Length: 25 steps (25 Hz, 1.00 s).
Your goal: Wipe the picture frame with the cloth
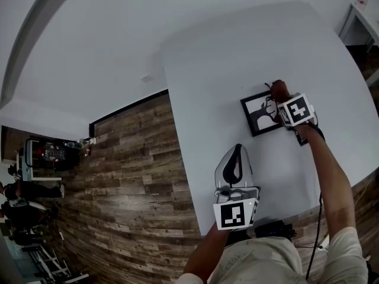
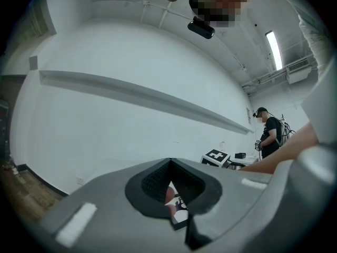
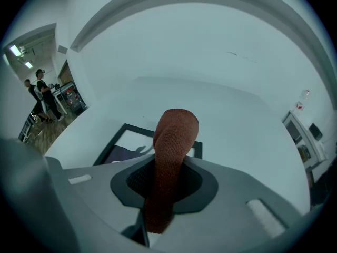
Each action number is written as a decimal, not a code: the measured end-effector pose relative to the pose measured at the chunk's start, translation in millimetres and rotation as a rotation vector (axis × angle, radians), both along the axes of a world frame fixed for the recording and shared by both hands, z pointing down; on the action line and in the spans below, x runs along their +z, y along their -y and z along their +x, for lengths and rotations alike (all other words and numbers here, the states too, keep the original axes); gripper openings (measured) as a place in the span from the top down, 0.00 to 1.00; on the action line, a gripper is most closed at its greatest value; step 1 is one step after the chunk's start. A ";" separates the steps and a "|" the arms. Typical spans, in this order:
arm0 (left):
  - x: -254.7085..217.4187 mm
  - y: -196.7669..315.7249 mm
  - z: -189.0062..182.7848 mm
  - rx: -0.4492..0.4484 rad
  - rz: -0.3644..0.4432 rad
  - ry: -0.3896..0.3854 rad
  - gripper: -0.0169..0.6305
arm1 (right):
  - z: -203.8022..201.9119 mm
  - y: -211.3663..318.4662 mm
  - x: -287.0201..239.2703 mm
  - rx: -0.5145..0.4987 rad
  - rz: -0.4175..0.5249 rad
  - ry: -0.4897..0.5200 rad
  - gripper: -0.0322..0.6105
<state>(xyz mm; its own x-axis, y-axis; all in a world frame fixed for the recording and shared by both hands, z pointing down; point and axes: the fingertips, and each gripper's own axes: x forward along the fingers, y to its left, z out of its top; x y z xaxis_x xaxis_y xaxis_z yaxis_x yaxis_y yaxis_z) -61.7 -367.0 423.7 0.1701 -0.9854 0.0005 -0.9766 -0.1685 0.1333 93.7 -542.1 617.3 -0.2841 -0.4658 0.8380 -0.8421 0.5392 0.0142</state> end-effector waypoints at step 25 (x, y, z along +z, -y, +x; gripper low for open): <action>-5.2 -13.0 -3.3 -0.009 0.006 -0.001 0.97 | -96.8 -65.8 17.9 -0.137 -0.077 0.058 0.80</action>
<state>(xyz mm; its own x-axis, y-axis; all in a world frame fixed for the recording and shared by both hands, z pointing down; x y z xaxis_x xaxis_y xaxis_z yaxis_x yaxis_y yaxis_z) -65.0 -354.0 418.5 0.1609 -0.9870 -0.0056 -0.9780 -0.1602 0.1335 -3.1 -476.3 635.2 -0.3896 -0.3542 0.8501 -0.7587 0.6467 -0.0783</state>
